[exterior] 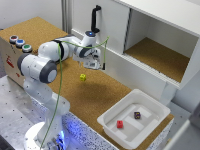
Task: Grasp the yellow block, then rotate it left
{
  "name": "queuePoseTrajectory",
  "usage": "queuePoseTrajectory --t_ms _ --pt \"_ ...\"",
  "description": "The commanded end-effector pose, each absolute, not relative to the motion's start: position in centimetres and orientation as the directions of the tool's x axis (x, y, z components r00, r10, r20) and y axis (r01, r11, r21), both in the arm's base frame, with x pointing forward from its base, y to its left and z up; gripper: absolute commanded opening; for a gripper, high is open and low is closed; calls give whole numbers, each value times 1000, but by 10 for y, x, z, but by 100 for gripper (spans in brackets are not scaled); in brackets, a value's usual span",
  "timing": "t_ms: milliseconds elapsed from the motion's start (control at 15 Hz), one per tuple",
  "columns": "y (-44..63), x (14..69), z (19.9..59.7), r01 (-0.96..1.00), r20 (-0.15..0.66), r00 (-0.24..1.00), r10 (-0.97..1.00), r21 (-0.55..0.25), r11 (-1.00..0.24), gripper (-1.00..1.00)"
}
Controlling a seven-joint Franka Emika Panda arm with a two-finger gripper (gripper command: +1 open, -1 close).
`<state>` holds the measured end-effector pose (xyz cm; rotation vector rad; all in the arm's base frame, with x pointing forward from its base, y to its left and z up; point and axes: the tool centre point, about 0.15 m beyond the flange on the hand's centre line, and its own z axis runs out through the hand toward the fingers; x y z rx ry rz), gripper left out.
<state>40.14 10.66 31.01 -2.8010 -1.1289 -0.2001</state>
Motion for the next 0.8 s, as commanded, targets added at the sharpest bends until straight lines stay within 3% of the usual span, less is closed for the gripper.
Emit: queuePoseTrajectory --t_ms 0,333,733 --pt "133 362 275 720 177 683 709 0 -694 100" --pt "144 349 252 657 187 742 643 -17 -753 100" --pt "115 397 245 573 144 809 570 22 -819 100"
